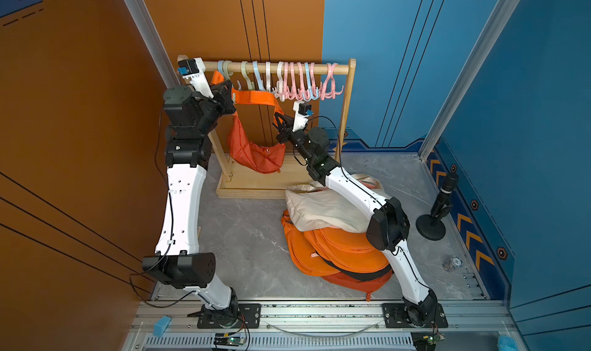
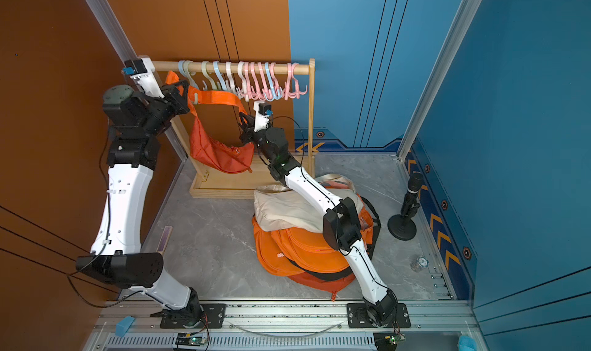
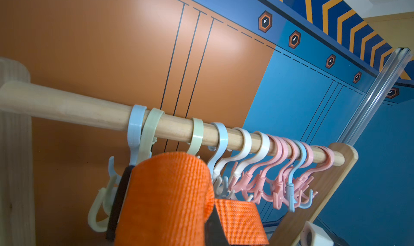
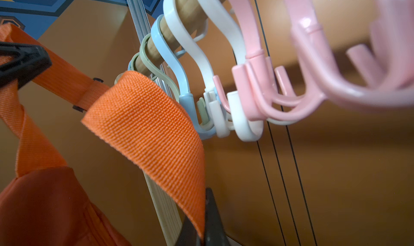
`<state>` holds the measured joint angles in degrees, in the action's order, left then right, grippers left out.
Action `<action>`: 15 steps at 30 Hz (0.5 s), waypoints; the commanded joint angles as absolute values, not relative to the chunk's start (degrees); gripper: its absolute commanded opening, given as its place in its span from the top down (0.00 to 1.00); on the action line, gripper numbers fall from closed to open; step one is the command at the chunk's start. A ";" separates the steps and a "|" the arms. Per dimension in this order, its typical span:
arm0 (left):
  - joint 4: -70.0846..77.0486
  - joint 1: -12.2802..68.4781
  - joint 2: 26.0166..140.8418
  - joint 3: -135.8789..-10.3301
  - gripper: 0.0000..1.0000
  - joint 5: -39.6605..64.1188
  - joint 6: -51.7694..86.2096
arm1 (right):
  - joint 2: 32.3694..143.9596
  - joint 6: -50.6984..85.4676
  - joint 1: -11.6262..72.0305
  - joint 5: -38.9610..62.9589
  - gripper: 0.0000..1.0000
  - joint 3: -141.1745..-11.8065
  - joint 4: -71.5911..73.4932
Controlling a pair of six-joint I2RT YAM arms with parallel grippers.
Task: Take the bag off the hook
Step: Pick up the bag from the hook.
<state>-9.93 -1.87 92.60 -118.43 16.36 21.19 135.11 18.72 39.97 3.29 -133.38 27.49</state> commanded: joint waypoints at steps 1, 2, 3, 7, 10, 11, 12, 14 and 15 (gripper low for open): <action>-7.76 -2.18 91.26 -119.71 1.00 13.44 19.32 | 130.13 19.95 38.38 4.57 1.00 -130.92 27.97; -6.84 -2.12 90.70 -118.94 1.00 12.45 19.02 | 129.29 20.05 38.19 4.72 1.00 -129.51 28.56; -5.83 -2.09 90.27 -118.20 1.00 11.30 18.61 | 128.46 20.25 38.11 4.76 1.00 -127.79 29.38; -3.24 -2.00 89.51 -116.40 1.00 8.18 17.76 | 125.72 20.70 37.67 5.20 1.00 -121.75 31.73; -1.60 -1.86 90.03 -116.41 1.00 6.50 16.99 | 123.77 20.98 37.16 5.28 1.00 -117.84 33.38; -1.22 -1.76 90.52 -116.90 1.00 5.92 16.64 | 123.29 21.22 36.87 5.19 1.00 -116.86 33.73; -1.02 -1.67 91.24 -117.55 1.00 5.57 16.33 | 122.90 21.48 36.66 5.23 1.00 -116.19 33.98; -0.99 -1.52 93.26 -119.45 1.00 5.25 16.02 | 122.53 22.33 36.02 5.28 1.00 -115.75 34.10; -1.20 -1.42 94.59 -120.92 1.00 5.03 15.92 | 122.59 22.94 35.74 5.38 1.00 -115.75 34.09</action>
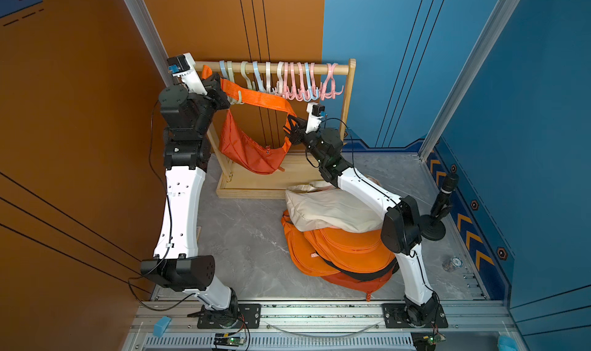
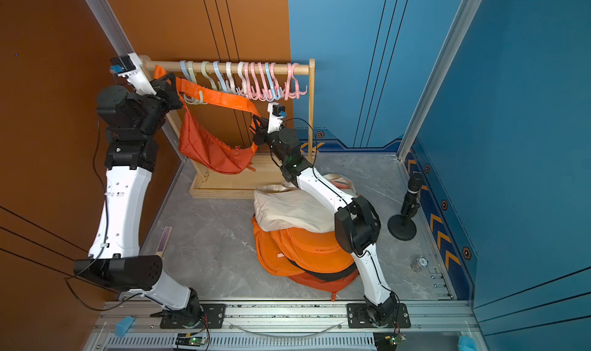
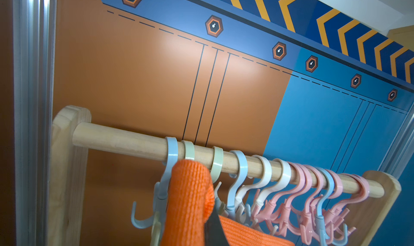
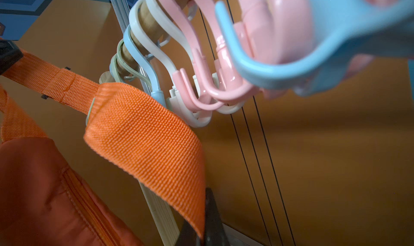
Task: Take the bag off the hook
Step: Pick up the bag from the hook.
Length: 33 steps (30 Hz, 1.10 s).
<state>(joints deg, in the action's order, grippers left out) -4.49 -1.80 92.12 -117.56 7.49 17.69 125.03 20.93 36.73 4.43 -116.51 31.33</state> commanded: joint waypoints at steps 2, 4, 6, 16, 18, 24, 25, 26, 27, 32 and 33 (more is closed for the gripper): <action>-1.57 -1.08 96.77 -123.07 1.00 4.44 15.58 | 123.00 24.56 35.38 5.54 1.00 -116.20 34.02; -1.52 -0.54 98.67 -124.67 1.00 3.72 14.76 | 124.23 26.72 35.44 6.36 1.00 -117.30 33.66; -1.79 -0.01 100.60 -126.61 1.00 3.06 13.97 | 126.02 28.55 35.86 8.26 1.00 -119.18 33.08; -0.46 -0.06 105.81 -132.80 1.00 1.92 13.98 | 132.87 31.54 38.83 10.61 1.00 -124.53 30.62; -0.10 -0.21 106.39 -134.50 1.00 2.73 15.22 | 133.86 31.68 39.18 10.72 1.00 -126.01 29.52; 0.53 1.08 107.88 -140.66 1.00 7.56 18.70 | 136.19 32.39 39.73 11.41 1.00 -129.61 27.06; 0.53 1.61 108.06 -141.63 1.00 8.91 19.09 | 136.23 32.39 39.81 11.61 1.00 -129.95 26.75; 0.49 2.11 108.32 -142.48 1.00 10.42 19.54 | 136.13 32.32 39.86 11.82 1.00 -129.98 26.63; 0.52 2.55 108.43 -143.17 1.00 11.66 19.68 | 135.88 32.18 39.82 12.00 1.00 -129.89 26.48; 1.36 5.02 108.72 -144.65 1.00 17.95 19.42 | 134.31 31.96 39.55 12.33 1.00 -128.44 26.27; 1.87 5.34 108.70 -144.30 1.00 18.98 19.42 | 133.89 31.98 39.46 12.40 1.00 -127.94 26.45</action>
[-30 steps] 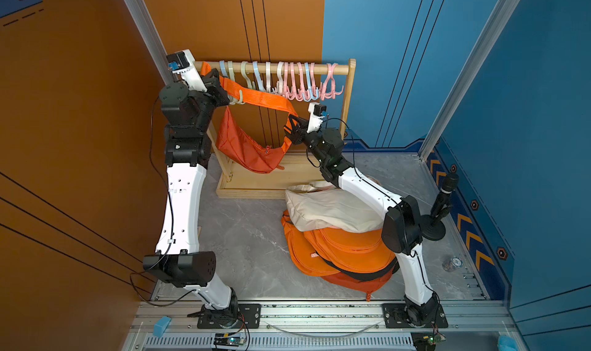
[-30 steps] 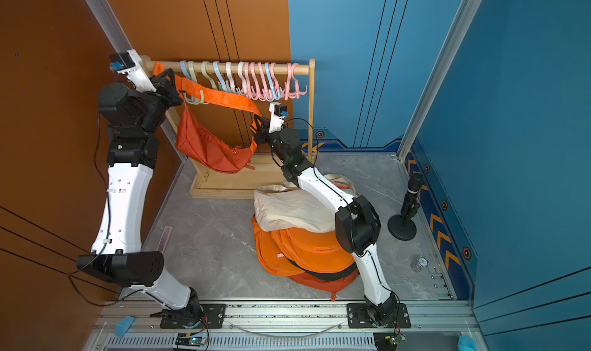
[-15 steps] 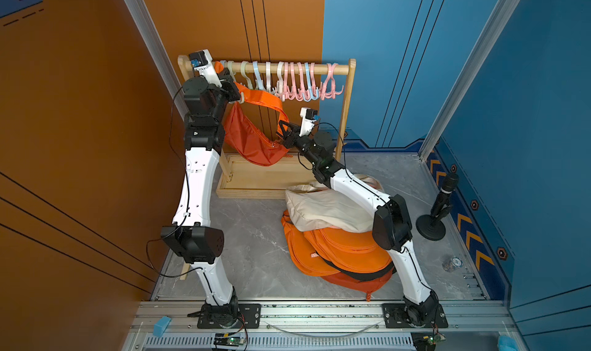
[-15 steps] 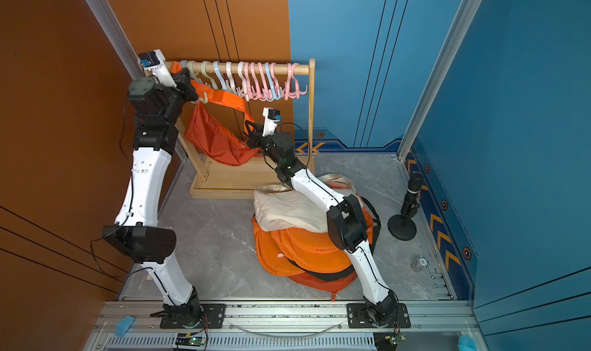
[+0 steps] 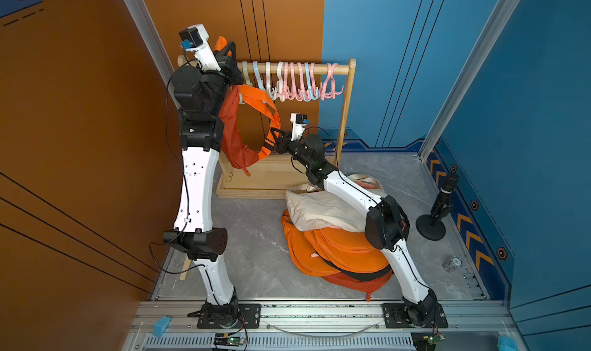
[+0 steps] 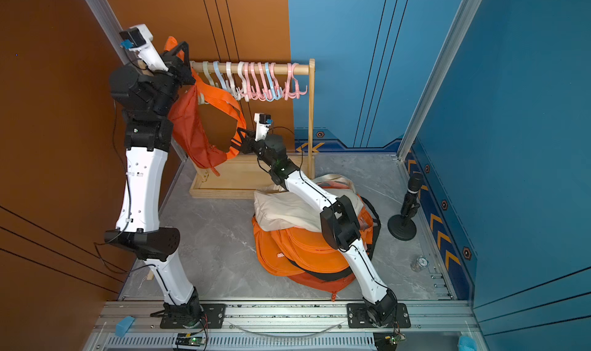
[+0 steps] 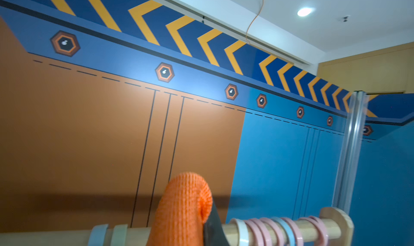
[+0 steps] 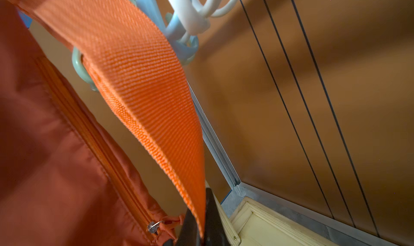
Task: Take the bag off the hook
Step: Pick up the bag from the hook.
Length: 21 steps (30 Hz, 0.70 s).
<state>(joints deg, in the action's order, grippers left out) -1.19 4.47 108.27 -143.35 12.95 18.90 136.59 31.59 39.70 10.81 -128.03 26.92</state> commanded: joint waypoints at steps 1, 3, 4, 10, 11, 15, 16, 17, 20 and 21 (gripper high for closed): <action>2.02 5.55 108.72 -143.91 1.00 19.73 19.38 | 133.39 31.99 39.38 12.48 1.00 -127.06 26.86; 1.89 5.94 108.50 -142.83 1.00 20.53 19.63 | 132.35 31.96 39.16 12.52 1.00 -125.29 27.68; 1.93 6.06 108.53 -142.35 1.00 21.09 19.95 | 131.68 31.99 39.03 12.48 1.00 -124.17 28.09; 1.12 6.78 108.95 -141.14 1.00 18.98 17.63 | 128.35 32.74 37.24 11.78 1.00 -119.71 30.10; 0.06 6.40 108.89 -140.73 1.00 15.70 17.26 | 128.17 33.31 36.90 11.86 1.00 -119.67 30.19; -1.57 4.73 108.83 -137.54 1.00 0.73 15.63 | 128.85 34.12 36.77 12.22 1.00 -120.21 30.10; -2.18 4.41 110.17 -138.33 1.00 -1.15 15.68 | 129.48 34.77 36.94 12.34 1.00 -120.76 29.90; -2.52 3.95 111.64 -139.19 1.00 -1.66 16.30 | 129.88 35.64 37.11 12.93 1.00 -121.25 29.71; -1.95 2.93 114.58 -140.13 1.00 -1.42 18.98 | 130.40 36.65 37.56 14.22 1.00 -120.91 29.62; -2.03 2.77 115.51 -140.89 1.00 -1.23 19.34 | 130.28 36.57 37.70 14.36 1.00 -120.64 29.43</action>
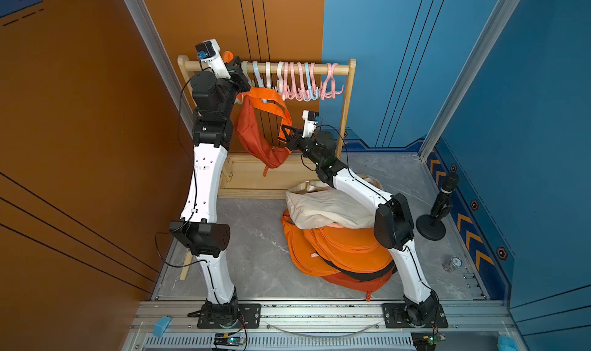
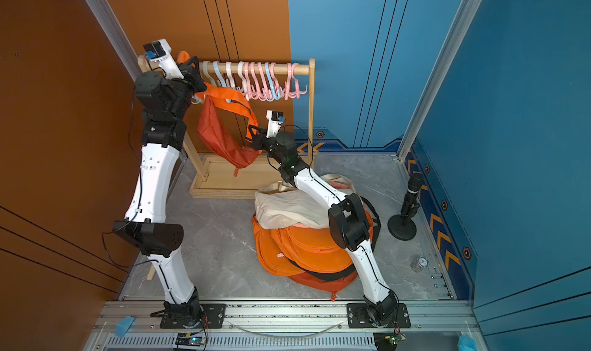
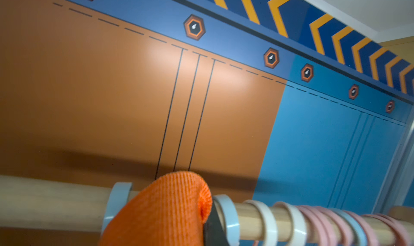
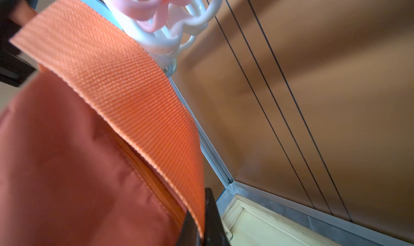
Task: Take the bag off the hook
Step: Pick up the bag from the hook.
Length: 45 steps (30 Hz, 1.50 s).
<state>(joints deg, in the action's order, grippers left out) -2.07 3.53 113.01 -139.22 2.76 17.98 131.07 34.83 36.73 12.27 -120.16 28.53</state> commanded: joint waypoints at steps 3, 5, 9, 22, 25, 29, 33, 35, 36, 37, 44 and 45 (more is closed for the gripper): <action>0.06 2.55 117.38 -142.46 1.00 0.87 21.04 | 129.70 36.30 37.84 15.08 1.00 -119.73 28.74; 4.07 2.76 118.14 -143.10 1.00 4.57 22.75 | 129.50 36.21 37.79 15.76 1.00 -119.53 27.91; 6.84 4.27 118.65 -145.23 1.00 9.93 22.72 | 129.21 36.45 37.97 16.26 1.00 -118.51 27.74; 19.03 8.01 116.46 -145.99 1.00 27.98 30.97 | 125.91 36.47 38.26 17.01 1.00 -113.02 28.89; 21.05 9.53 115.98 -146.10 1.00 32.84 31.02 | 124.88 36.35 38.16 17.15 1.00 -111.70 29.31; 29.47 9.58 115.23 -142.20 1.00 38.72 36.33 | 123.39 35.87 37.82 17.23 1.00 -109.60 29.75; 36.26 8.12 114.84 -139.62 1.00 39.46 43.23 | 121.86 36.07 37.01 17.32 1.00 -107.05 30.79; 39.64 7.51 113.96 -137.62 1.00 39.75 46.11 | 120.82 36.29 36.50 17.36 1.00 -105.48 31.63; 41.19 7.25 113.17 -136.39 1.00 40.07 47.31 | 120.39 36.43 36.18 17.34 1.00 -104.64 32.26; 42.41 7.10 112.22 -135.00 1.00 40.14 48.20 | 119.77 36.60 35.79 17.25 1.00 -103.89 32.71; 41.86 6.95 100.89 -120.68 1.00 39.87 41.31 | 114.31 37.02 32.82 17.34 1.00 -99.62 33.40; 39.40 7.07 98.64 -118.29 1.00 39.58 38.29 | 113.29 36.71 32.53 17.26 1.00 -98.93 33.33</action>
